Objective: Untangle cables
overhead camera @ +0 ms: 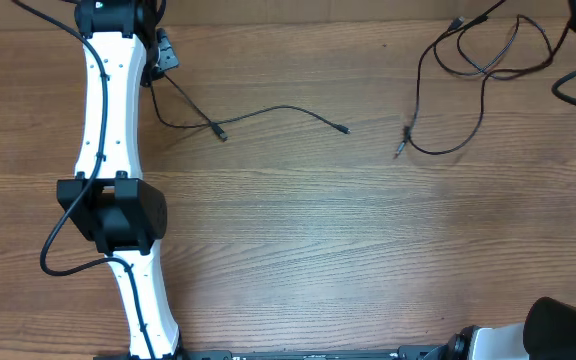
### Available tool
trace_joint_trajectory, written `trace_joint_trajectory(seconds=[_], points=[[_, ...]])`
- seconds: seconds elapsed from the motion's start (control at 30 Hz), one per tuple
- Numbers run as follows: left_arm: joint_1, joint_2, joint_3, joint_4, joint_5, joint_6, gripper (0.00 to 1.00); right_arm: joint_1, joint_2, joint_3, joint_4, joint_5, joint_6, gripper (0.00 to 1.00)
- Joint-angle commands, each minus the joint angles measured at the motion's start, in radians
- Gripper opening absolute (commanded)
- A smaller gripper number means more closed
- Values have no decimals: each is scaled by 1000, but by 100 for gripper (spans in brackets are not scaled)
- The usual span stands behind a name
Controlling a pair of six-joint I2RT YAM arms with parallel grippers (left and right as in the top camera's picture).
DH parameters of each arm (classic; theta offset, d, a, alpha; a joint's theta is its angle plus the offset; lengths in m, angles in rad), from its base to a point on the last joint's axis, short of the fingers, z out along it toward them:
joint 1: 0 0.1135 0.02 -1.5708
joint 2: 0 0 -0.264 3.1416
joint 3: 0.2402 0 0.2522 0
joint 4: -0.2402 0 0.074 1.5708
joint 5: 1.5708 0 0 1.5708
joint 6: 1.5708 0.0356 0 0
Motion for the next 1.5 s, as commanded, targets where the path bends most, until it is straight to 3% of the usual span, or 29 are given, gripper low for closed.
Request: trace_joint_trajectory(seconds=[0.0, 0.27, 0.63, 1.47], points=[[-12, -24, 2, 10, 30, 13, 4, 2, 29, 20, -19, 178, 15, 4], [-19, -24, 2, 5, 93, 13, 5, -6, 133, 20, -32, 332, 15, 4], [-25, -24, 2, -25, 261, 61, 4, -112, 228, 20, -30, 342, 49, 4], [-205, -24, 2, -10, 283, 297, 4, -454, 398, 14, -48, 502, 34, 4]])
